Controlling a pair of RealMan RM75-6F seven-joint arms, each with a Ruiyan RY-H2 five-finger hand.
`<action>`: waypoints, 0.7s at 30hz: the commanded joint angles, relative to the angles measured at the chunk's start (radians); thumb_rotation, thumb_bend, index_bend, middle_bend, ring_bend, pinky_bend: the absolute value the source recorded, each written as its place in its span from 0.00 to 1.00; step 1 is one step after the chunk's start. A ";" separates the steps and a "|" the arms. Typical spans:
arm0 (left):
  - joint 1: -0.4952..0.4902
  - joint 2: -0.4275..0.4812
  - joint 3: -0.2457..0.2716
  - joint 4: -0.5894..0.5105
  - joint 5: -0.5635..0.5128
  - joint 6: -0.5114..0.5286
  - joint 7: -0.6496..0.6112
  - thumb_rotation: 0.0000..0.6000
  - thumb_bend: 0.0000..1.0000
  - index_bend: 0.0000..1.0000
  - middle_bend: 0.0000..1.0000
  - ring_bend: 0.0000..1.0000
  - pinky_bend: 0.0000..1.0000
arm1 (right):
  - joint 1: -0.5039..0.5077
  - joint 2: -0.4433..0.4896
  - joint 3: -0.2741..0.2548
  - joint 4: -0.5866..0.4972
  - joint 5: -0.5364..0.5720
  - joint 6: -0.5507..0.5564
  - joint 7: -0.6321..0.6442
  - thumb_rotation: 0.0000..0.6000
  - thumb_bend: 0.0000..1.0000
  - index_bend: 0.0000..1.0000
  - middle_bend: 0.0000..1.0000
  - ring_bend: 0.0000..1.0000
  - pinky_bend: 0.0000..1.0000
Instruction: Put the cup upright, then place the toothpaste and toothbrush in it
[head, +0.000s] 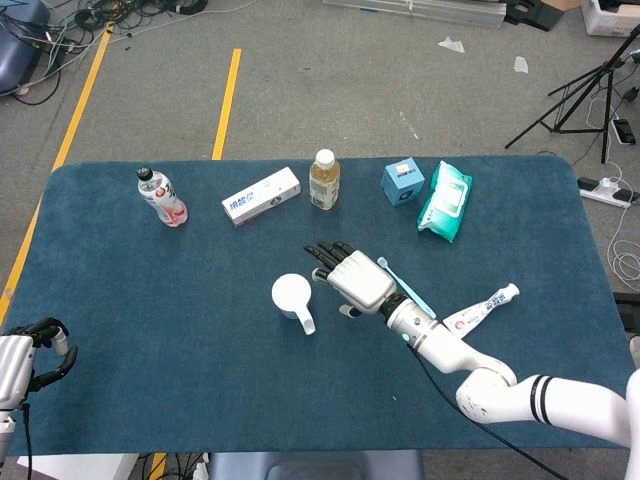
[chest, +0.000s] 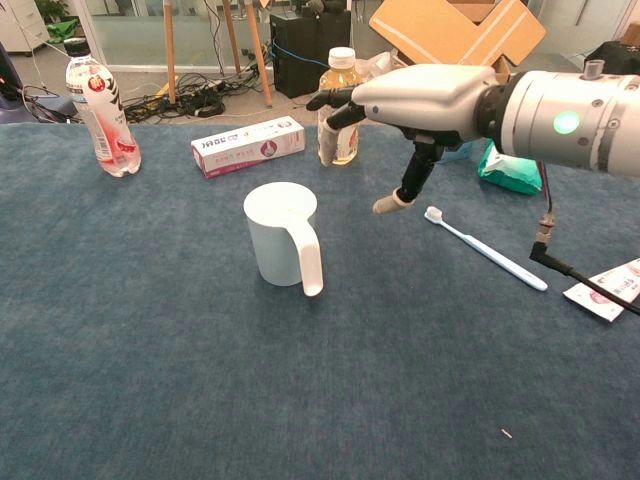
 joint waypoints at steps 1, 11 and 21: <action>0.000 0.002 -0.001 0.000 -0.004 -0.002 -0.005 1.00 0.36 0.57 0.47 0.54 0.52 | 0.042 -0.020 0.005 0.012 0.060 -0.040 -0.031 1.00 0.09 0.33 0.00 0.00 0.16; 0.007 0.011 -0.002 -0.002 -0.008 0.005 -0.020 1.00 0.36 0.57 0.47 0.54 0.52 | 0.113 -0.090 -0.018 0.054 0.135 -0.044 -0.083 1.00 0.09 0.34 0.00 0.00 0.16; 0.014 0.026 -0.006 -0.006 -0.007 0.017 -0.050 1.00 0.36 0.57 0.47 0.54 0.52 | 0.168 -0.154 -0.035 0.116 0.183 -0.040 -0.110 1.00 0.09 0.37 0.00 0.00 0.16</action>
